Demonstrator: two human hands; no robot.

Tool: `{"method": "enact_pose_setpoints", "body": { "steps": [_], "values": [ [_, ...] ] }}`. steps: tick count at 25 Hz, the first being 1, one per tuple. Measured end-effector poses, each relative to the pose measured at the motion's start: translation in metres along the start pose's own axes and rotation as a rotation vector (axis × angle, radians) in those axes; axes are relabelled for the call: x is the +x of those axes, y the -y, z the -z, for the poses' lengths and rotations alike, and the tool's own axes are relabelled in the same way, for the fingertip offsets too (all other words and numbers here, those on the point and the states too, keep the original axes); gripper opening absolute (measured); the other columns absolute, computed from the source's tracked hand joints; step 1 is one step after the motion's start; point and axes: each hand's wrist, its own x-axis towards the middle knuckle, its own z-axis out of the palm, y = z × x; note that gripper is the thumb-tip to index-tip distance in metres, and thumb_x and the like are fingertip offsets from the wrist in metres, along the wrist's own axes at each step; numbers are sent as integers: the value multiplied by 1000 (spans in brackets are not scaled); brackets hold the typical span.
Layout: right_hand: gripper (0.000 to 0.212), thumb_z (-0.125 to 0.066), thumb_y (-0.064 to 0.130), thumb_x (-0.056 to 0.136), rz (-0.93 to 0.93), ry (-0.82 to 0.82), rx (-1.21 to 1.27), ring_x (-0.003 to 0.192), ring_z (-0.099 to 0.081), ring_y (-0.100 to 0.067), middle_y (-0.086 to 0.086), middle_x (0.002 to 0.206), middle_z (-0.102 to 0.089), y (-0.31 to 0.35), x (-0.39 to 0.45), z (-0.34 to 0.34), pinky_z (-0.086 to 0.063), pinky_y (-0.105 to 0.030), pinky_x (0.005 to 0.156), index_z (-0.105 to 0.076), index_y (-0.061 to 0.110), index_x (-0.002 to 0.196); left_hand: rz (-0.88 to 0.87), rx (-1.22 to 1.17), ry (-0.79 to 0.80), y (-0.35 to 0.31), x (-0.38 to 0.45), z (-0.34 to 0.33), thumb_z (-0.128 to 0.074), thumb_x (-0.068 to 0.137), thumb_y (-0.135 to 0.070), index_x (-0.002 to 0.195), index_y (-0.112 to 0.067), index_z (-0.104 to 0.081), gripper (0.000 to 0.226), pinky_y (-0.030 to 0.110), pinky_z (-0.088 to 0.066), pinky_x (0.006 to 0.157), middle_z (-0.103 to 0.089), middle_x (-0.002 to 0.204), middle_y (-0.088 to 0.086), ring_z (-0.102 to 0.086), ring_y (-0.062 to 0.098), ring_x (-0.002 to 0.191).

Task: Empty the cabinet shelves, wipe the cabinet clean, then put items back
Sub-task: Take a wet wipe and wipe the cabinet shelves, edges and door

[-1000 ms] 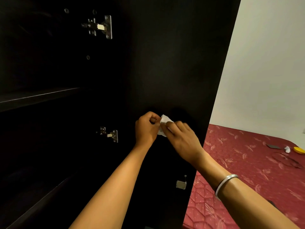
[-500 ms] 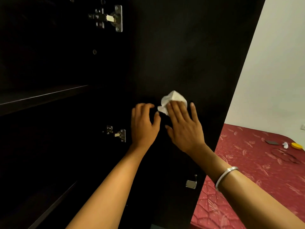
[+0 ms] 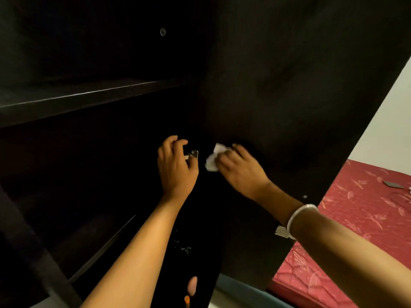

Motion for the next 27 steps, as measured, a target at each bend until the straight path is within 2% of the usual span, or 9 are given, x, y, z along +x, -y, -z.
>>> {"method": "enact_pose_setpoints", "body": {
  "steps": [3,6,11,13,14,17,20,25,27],
  "values": [
    [49,-31,22,92,-197,-86,98,117,-54,-31,-12,130,-57,-8,39,22,-44,-44,100,-60,9,129,-8,-6,20,5,-7,-1,-71,79,-19,119,-17,-61,41,39,-41,101,-47,139,5,-43,25,127],
    [53,-38,25,91,-81,-20,122,122,-51,-31,-17,145,-46,9,33,8,-46,-39,95,-52,5,138,10,-33,4,8,-16,3,-68,81,-20,118,-18,-62,37,34,-38,100,-48,139,6,-43,24,127],
    [50,-59,25,82,146,78,177,112,-60,-28,-9,130,-61,46,-17,-30,-50,-38,88,-61,14,131,33,-160,-23,25,-36,1,-61,83,-20,114,-18,-63,31,38,-47,95,-48,137,4,-44,20,123],
    [59,-38,22,87,213,201,92,134,-45,-31,-13,146,-48,62,-27,-39,-37,-44,111,-46,12,145,4,-183,2,27,-46,-3,-62,83,-17,111,-18,-64,28,41,-52,90,-48,137,3,-46,18,121],
    [62,-31,21,89,215,212,33,144,-32,-32,-15,154,-37,68,-22,-42,-19,-48,119,-37,10,150,-18,-184,14,27,-50,-6,-62,83,-16,109,-17,-65,26,41,-53,88,-49,136,2,-47,18,121],
    [64,-27,31,97,108,152,-61,151,7,-33,-20,163,0,73,12,-44,18,-52,117,-11,7,155,-36,-207,43,29,-62,-13,-61,85,-16,109,-16,-66,25,38,-54,86,-48,137,2,-50,19,121],
    [70,-29,36,98,94,183,-51,149,17,-35,-21,162,10,81,24,-58,17,-53,118,-6,7,156,7,-253,51,32,-84,-18,-60,88,-15,111,-16,-66,24,31,-55,82,-48,137,1,-53,17,120],
    [70,-40,40,98,468,395,-181,148,18,-38,-20,163,7,130,-11,-84,23,-57,111,-14,10,156,112,-252,115,54,-130,-26,-64,87,-11,107,-19,-66,22,26,-54,78,-48,135,-3,-57,15,115],
    [71,-38,40,98,429,321,-222,145,21,-41,-23,161,8,121,1,-83,19,-57,115,-9,6,154,178,-260,133,63,-134,-33,-62,87,-9,106,-20,-65,23,27,-55,77,-48,133,-6,-57,14,113]
  ]
}}
